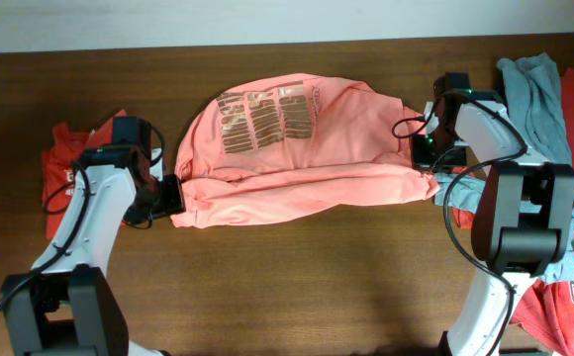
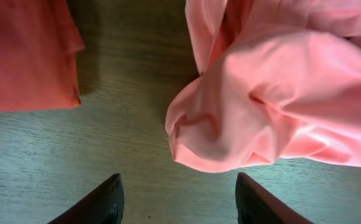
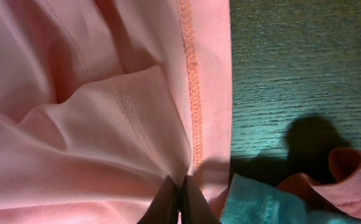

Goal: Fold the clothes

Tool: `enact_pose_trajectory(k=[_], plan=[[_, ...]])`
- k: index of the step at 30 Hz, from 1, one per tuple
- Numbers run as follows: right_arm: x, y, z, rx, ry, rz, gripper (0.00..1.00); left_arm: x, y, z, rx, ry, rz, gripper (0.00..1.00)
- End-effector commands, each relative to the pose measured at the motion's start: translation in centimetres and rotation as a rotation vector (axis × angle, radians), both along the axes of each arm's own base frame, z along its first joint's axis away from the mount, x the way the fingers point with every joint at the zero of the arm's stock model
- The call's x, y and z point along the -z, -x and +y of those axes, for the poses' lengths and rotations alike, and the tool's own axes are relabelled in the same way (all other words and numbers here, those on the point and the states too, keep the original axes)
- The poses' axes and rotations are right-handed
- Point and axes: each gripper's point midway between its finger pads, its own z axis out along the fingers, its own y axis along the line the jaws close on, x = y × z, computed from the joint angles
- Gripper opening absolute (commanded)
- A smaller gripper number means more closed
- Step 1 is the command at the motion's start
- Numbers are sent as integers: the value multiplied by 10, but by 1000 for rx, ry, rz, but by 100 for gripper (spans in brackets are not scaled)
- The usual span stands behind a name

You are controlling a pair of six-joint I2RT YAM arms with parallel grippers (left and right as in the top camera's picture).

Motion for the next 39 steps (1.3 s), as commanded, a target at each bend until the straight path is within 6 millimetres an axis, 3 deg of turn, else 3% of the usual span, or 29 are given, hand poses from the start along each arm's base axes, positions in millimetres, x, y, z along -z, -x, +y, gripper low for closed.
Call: enact_pose_trajectory(k=[1,5,9,14,17,18,20,23,26,28,33,36,39], plan=[[4,5,-1,3,23,17,4,12,8,-4,5,25,26,57],[4,5,-1,3,22,18,4,19,2,-6,9,35,-8,57],[4,6,-1,3,22,18,4,23,-10,-25,80,135,-79,57],[4,6,-1,3,22,20,4,26,-15,-25,97,127,-110,29],[4,6,-1,3,22,21,4,26,-16,-24,117,123,-115,2],[4,6,-1,3,22,21,4,26,-16,-24,131,116,-116,0],[4,7,-1,3,22,25,4,27,-17,-8,179,14,-115,0],[4,8,-2,3,25,29,4,22,-24,46,63,-276,-124,0],[4,8,-2,3,25,29,4,12,-35,70,9,-395,-174,0],[4,8,-2,3,25,29,4,11,-40,69,11,-388,-196,0],[4,8,-1,3,24,31,4,19,-41,40,55,-227,-198,7],[4,16,-1,3,22,59,4,24,-28,32,69,-180,-144,8],[3,34,0,2,17,134,4,29,-1,30,79,-170,-35,8]])
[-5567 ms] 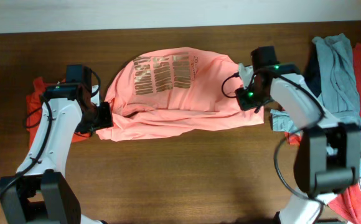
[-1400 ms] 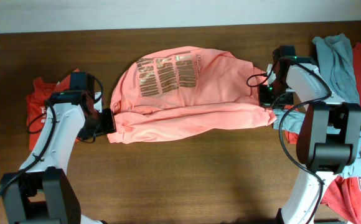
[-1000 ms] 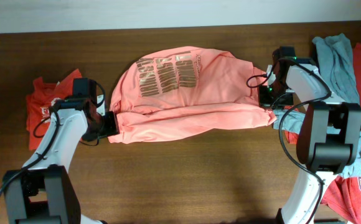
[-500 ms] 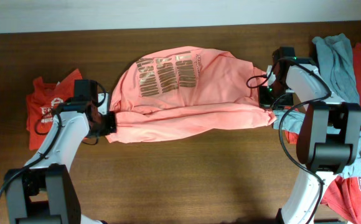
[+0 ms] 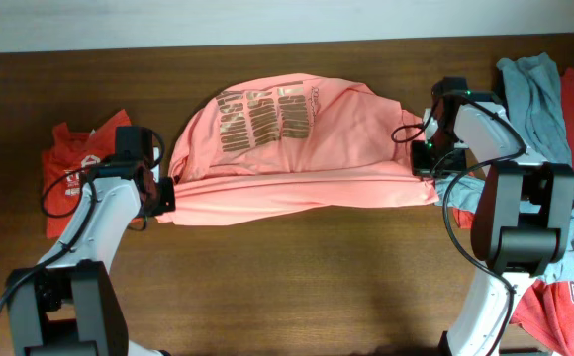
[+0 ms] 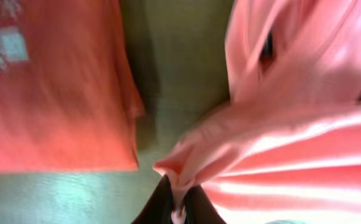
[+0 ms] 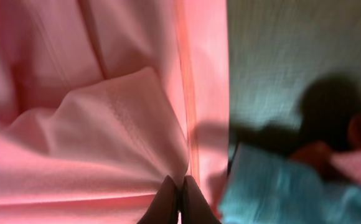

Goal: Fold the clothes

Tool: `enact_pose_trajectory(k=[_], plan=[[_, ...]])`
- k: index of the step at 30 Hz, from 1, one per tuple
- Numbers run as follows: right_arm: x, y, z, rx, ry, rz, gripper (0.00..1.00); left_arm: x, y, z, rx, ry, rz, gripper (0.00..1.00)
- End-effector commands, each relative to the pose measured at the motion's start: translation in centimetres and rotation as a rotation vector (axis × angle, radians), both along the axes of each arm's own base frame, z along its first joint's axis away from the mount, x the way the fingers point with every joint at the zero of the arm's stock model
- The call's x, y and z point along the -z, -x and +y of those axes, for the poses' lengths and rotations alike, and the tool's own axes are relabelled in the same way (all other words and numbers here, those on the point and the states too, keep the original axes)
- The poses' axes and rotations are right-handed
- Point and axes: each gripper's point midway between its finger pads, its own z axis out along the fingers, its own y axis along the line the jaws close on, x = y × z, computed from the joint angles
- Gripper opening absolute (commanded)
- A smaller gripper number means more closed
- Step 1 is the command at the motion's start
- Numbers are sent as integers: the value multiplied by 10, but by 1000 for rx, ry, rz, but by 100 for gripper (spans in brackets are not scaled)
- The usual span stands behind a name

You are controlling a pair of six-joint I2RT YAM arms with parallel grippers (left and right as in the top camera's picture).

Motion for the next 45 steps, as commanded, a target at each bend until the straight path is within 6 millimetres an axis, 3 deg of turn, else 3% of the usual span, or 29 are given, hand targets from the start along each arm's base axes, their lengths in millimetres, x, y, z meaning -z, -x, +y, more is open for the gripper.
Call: enact_pose_trajectory(k=[1,6,14,20,25,30,31,33,34,36,41,45], plan=[[0,19,-1,1,18,76,4,8,24,-5,-2,36,104,10],[-7,52,1,0,10,212,4,10,50,-6,-5,44,211,14],[-9,65,-2,-5,32,268,4,9,60,-4,-8,27,251,9],[-4,18,-6,0,44,77,4,7,19,-5,-2,38,81,9],[-27,-27,-9,4,55,-79,4,2,-9,-5,1,37,-34,9],[-44,-51,-11,6,62,-165,5,-2,-21,-4,2,35,-85,10],[-45,-54,-11,7,63,-179,9,-3,-24,-4,2,34,-100,11],[-44,-58,-11,6,64,-194,26,-5,-31,-3,3,32,-130,23],[-43,-59,-11,7,64,-198,30,-6,-34,-3,3,32,-140,28],[-43,-58,-11,6,64,-197,31,-7,-36,-3,3,31,-153,36],[-42,-52,-11,6,62,-173,30,-19,-40,-14,23,90,-163,36],[-41,-39,-9,3,58,-118,31,-48,-41,-48,88,266,-200,36]])
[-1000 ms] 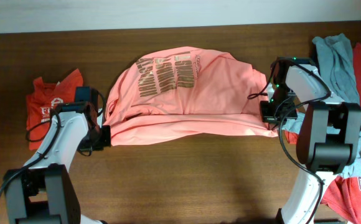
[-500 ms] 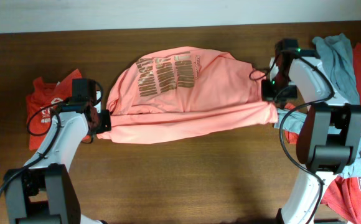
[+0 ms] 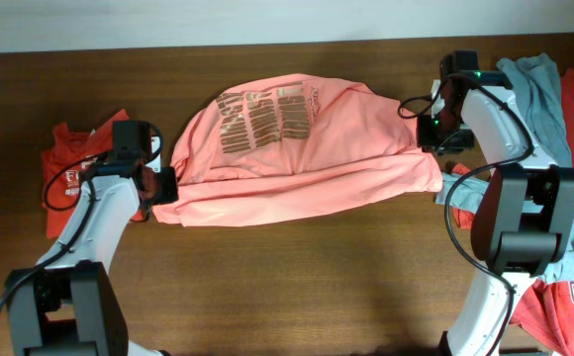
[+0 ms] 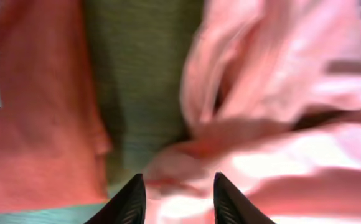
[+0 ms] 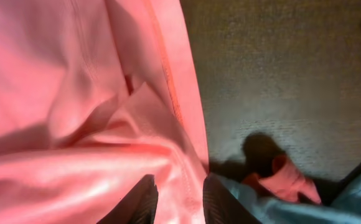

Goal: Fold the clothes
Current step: 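Fold the bottom edge upward toward the top with both grippers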

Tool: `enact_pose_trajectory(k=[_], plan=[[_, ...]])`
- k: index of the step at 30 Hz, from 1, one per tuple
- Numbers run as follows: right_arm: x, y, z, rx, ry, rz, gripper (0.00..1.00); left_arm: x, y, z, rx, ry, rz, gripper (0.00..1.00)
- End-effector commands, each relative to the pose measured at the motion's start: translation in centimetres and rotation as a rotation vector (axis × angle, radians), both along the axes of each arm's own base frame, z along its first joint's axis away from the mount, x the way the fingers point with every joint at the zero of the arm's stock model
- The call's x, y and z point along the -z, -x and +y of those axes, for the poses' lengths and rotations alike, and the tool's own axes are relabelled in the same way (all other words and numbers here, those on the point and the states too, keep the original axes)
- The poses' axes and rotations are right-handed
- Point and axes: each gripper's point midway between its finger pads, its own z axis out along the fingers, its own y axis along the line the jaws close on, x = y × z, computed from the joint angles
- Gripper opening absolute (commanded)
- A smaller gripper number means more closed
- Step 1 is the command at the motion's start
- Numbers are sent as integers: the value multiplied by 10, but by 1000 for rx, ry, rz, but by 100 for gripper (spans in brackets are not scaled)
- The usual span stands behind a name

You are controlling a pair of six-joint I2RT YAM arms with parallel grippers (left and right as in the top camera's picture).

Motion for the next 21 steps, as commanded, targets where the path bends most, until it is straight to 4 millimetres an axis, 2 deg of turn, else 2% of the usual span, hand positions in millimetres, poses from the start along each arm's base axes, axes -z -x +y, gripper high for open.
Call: enact_pose_trajectory(k=[1,4,11,13,15,21], plan=[[-1,9,0,1,12,37,31,-38,-9,-35,78,183,-89,36],[0,18,1,1,10,73,35,-33,1,-42,93,177,-44,36],[15,28,3,-19,1,106,41,4,14,-60,141,152,33,37],[23,30,3,-19,1,103,55,14,12,-65,155,152,43,41],[31,33,3,-19,1,107,61,22,11,-68,162,150,56,47],[49,46,4,-19,-2,137,63,61,22,-66,153,135,173,51]])
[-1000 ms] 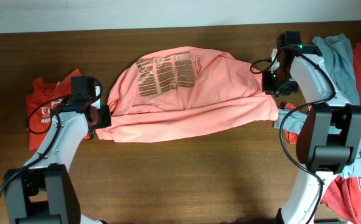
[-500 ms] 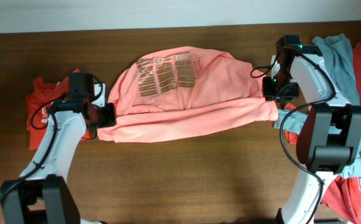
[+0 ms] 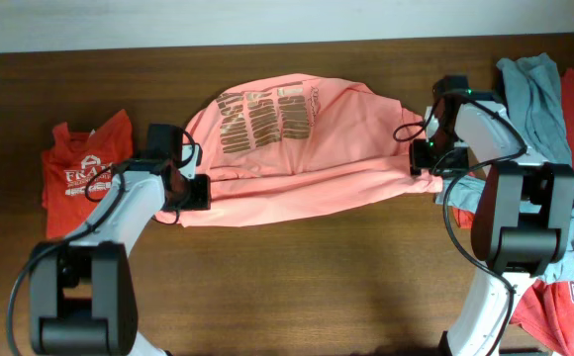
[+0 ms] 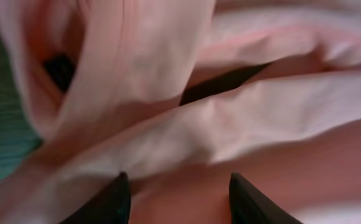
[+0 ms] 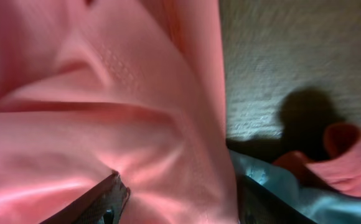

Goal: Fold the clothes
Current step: 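Fold the bottom edge upward toward the top with both grippers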

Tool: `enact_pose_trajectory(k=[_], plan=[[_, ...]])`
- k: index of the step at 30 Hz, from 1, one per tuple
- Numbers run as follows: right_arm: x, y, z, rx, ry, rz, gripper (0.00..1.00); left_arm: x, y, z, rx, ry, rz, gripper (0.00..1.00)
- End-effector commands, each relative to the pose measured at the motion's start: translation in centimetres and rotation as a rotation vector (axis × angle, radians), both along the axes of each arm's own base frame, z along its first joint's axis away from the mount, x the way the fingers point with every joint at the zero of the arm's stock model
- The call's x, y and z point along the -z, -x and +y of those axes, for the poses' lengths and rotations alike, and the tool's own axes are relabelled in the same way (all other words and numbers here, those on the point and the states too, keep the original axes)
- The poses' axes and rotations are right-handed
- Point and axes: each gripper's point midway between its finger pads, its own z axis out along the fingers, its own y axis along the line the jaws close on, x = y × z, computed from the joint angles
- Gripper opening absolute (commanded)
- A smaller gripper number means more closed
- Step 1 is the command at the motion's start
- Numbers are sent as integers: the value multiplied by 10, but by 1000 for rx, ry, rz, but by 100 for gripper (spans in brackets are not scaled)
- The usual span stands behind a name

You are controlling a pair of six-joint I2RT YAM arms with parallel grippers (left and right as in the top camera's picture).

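A salmon-pink shirt point(image 3: 297, 168) with gold print lies across the middle of the table, its lower part folded up into a long band. My left gripper point(image 3: 196, 193) is open over the shirt's left end; the left wrist view shows pink cloth point(image 4: 230, 124) filling the space between the spread fingers of the left gripper point(image 4: 180, 202). At the shirt's right end my right gripper point(image 3: 426, 163) is open too. In the right wrist view the right gripper point(image 5: 180, 199) sits over the hem point(image 5: 199, 93).
A folded red shirt point(image 3: 79, 173) lies at the far left. A pile of grey point(image 3: 534, 99) and red clothes covers the right side, and a grey-teal edge point(image 5: 274, 186) lies right beside the pink hem. The wall runs along the table's back edge.
My left gripper has moved right from the shirt's left edge onto the cloth. My right gripper has come down from the shirt's upper right corner to its lower right end. Both stay open.
First my left gripper was open by the shirt's left corner while the right was shut on the right hem. Then both were shut on the shirt, which was stretched taut between them. Then both were open and the shirt lay folded. Now both hover open over its ends.
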Motion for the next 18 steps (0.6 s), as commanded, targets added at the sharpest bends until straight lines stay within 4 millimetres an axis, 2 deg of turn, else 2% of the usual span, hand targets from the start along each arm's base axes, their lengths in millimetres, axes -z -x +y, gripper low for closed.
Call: enact_pose_trajectory(k=[1,3,5,6,7,10,13,18], plan=[[10,10,1,-7,6,28,63,30,14,1,2,-9,94,52],[14,15,2,-8,5,39,59,40,19,4,-1,-27,130,52],[19,18,2,-8,5,45,50,49,22,9,-5,-56,156,52],[22,20,2,-8,4,45,43,52,24,11,-6,-69,166,52],[25,21,3,-12,-1,47,31,56,25,14,-9,-87,177,52],[31,24,20,-71,-98,43,12,62,30,15,-8,-92,204,52],[34,33,20,-68,-99,71,6,62,37,16,-7,-99,232,50],[33,49,6,-34,-17,139,4,61,58,24,-7,-143,314,47]])
